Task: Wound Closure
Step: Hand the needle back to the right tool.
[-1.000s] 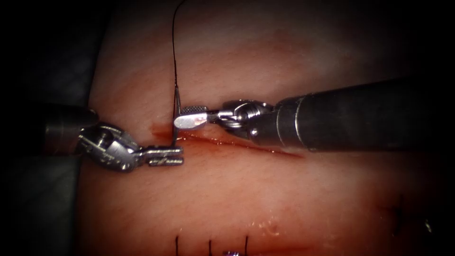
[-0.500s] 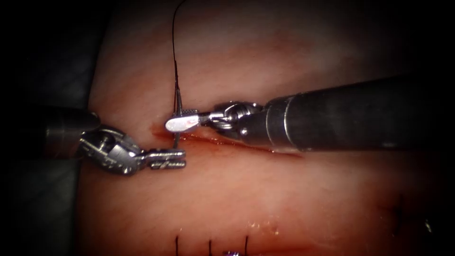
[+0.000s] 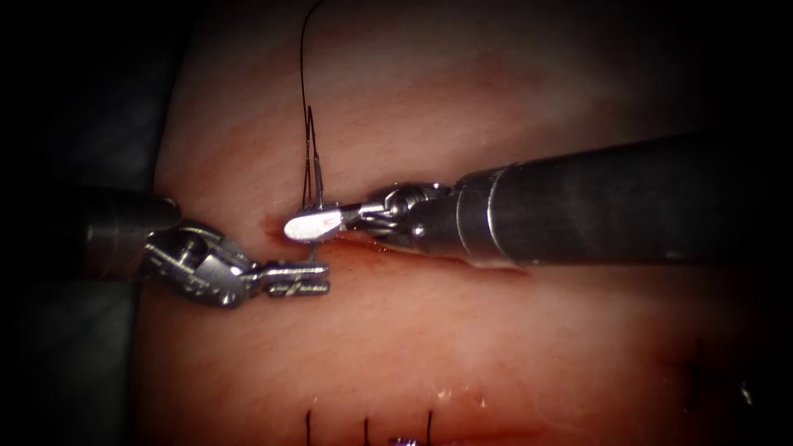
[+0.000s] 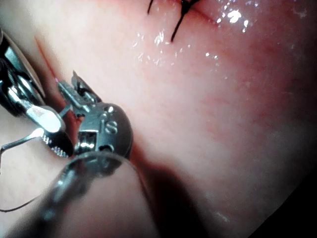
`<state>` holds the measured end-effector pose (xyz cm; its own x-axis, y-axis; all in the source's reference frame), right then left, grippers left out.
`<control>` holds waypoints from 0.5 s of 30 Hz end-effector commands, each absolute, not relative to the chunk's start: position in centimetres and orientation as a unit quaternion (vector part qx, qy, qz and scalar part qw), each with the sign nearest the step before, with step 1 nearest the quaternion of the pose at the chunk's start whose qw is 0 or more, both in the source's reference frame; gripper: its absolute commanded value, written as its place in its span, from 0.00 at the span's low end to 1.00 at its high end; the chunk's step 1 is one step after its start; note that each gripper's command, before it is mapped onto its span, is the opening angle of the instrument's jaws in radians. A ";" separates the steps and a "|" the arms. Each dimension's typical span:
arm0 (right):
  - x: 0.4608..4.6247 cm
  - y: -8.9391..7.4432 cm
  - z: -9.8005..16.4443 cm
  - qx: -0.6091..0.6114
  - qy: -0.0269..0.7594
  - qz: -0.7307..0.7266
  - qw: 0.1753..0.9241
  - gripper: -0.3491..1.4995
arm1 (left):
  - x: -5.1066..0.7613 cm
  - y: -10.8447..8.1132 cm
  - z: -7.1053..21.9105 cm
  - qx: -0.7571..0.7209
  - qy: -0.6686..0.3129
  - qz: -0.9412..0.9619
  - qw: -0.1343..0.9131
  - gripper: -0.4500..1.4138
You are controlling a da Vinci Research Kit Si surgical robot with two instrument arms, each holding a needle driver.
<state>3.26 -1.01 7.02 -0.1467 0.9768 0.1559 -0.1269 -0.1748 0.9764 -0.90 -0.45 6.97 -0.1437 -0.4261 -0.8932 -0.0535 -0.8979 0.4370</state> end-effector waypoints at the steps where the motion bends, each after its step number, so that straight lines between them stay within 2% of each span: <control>1: 3.32 -1.0 7.1 0.466 0.451 0.608 0.458 0.13 | -0.96 -0.5 7.0 0.642 -0.187 -0.732 0.127 0.00; 2: 3.32 -1.0 7.1 0.463 0.448 0.611 0.460 0.00 | -0.96 -0.5 7.0 0.642 -0.186 -0.733 0.128 0.00; 12: 3.26 -1.0 7.1 0.431 0.439 0.643 0.457 0.00 | -1.01 -0.5 7.0 0.631 -0.185 -0.741 0.137 0.00; 13: 3.25 -1.0 7.1 0.432 0.439 0.642 0.457 0.00 | -1.00 -0.5 7.0 0.631 -0.185 -0.741 0.136 0.05; 14: 3.23 -1.0 7.1 0.432 0.438 0.642 0.457 0.00 | -0.99 -0.5 7.0 0.635 -0.171 -0.744 0.119 0.29; 15: 3.22 -1.0 7.1 0.432 0.438 0.641 0.458 0.00 | -0.97 -0.5 6.9 0.639 -0.156 -0.747 0.100 0.40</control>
<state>3.16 -0.96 7.04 -0.2089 0.9656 0.1549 -0.2095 -0.1989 0.9574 -0.90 -0.46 6.88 -0.1650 -0.3064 -0.9375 -0.0672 -0.9448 0.3206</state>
